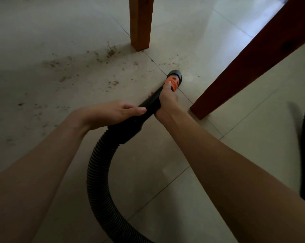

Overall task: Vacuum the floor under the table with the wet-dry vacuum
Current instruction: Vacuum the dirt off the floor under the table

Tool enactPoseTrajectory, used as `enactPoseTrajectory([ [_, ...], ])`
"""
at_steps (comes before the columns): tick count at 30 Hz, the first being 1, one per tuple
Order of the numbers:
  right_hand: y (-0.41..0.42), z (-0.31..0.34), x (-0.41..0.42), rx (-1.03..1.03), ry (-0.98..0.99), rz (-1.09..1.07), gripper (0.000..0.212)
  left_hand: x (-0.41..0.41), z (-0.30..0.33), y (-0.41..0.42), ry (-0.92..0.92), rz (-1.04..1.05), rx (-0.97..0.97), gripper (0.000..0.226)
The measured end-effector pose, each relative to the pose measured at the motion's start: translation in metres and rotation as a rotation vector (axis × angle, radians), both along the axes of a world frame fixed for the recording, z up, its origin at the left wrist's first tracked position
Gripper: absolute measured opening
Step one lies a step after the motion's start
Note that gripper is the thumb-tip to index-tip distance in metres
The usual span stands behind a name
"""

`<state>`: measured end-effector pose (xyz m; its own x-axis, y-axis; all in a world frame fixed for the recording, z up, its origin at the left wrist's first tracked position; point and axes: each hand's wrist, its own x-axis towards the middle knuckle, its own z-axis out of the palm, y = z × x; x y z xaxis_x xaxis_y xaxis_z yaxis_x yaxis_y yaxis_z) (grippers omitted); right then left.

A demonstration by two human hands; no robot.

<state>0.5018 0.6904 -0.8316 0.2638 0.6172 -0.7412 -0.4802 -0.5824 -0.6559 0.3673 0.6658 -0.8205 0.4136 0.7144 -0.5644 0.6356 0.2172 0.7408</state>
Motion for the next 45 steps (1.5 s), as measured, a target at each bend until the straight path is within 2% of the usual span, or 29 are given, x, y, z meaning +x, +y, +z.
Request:
enactPoseTrajectory([
  [7, -0.009, -0.014, 0.009, 0.087, 0.056, -0.085, 0.052, 0.008, -0.010, -0.002, 0.026, -0.073, 0.087, 0.031],
  [13, 0.000, -0.011, 0.013, 0.093, 0.059, -0.124, 0.033, 0.009, -0.010, 0.008, 0.021, -0.058, 0.135, 0.030],
  [19, 0.015, -0.021, 0.022, 0.041, -0.014, -0.146, 0.034, 0.023, -0.024, 0.017, -0.003, 0.010, 0.144, 0.029],
  [24, 0.031, -0.024, 0.030, 0.049, -0.044, -0.182, 0.036, 0.031, -0.034, 0.029, 0.033, 0.030, 0.291, 0.039],
  [29, 0.042, -0.024, 0.041, 0.074, -0.037, -0.218, 0.033, 0.045, -0.041, 0.038, 0.056, 0.066, 0.402, 0.039],
  [36, 0.044, -0.033, 0.049, 0.104, -0.011, -0.274, 0.038, 0.054, -0.047, 0.043, -0.013, 0.067, 0.378, 0.035],
  [39, 0.040, -0.035, 0.049, 0.138, 0.007, -0.248, 0.033, 0.051, -0.048, 0.047, -0.067, 0.058, 0.325, 0.036],
  [42, 0.037, -0.036, 0.047, 0.147, -0.041, -0.189, 0.031, 0.050, -0.049, 0.050, -0.108, 0.062, 0.286, 0.035],
  [45, 0.040, -0.035, 0.047, 0.142, -0.082, -0.228, 0.035, 0.057, -0.052, 0.051, -0.106, 0.058, 0.296, 0.031],
])
